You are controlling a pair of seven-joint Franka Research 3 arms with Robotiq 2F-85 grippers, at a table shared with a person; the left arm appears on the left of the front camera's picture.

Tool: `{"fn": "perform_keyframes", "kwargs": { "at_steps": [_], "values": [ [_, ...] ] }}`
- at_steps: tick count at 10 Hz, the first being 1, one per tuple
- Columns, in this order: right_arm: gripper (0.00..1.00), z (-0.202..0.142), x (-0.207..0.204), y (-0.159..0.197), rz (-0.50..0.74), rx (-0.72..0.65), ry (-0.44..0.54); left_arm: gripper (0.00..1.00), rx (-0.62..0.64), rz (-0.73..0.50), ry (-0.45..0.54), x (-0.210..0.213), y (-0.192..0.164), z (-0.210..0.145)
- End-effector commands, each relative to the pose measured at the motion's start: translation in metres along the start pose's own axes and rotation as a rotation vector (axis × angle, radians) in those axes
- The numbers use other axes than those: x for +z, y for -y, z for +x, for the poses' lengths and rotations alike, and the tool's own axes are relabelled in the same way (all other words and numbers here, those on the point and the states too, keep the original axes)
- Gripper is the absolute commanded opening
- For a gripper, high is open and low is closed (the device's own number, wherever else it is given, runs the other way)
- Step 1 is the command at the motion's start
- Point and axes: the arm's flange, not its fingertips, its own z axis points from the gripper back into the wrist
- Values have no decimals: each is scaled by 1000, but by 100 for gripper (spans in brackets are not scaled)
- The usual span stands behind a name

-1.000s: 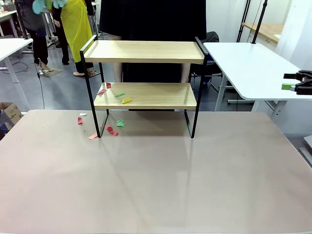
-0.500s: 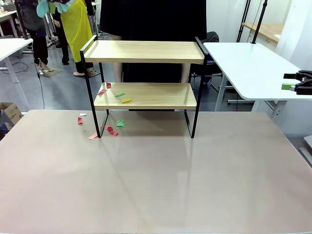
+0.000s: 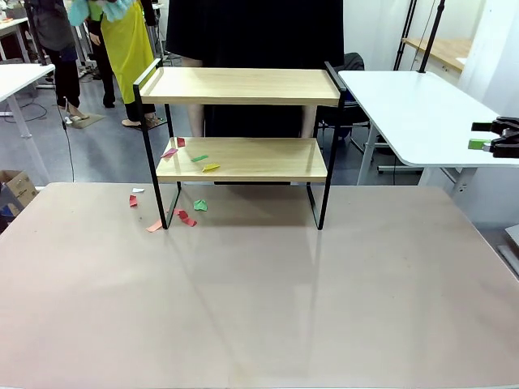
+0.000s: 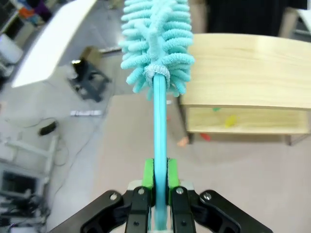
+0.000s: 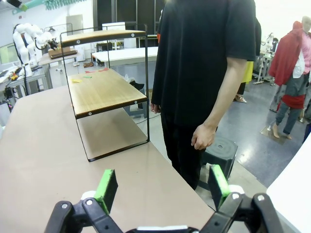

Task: Clean the shelf.
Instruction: Clean the specific section of the Shelf indicated by the human with the Duster.

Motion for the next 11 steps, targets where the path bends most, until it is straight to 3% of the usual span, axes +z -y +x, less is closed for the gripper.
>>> {"fn": "perform_keyframes", "kwargs": {
  "at_steps": [1,4,6,8,11],
  "values": [
    [100,3,-2,0,-2,6,1,13,-58,-340,-36,0,-52,-1],
    [100,3,-2,0,-2,6,1,13,-151,-551,-55,8,-107,1],
    [100,3,-2,0,-2,6,1,13,-293,-667,-72,20,-135,-5],
    [100,3,-2,0,-2,6,1,13,-481,-786,-17,30,-161,-13],
    [100,3,-2,0,-2,6,1,13,-955,-715,-70,43,-172,-34]
  ]
}}
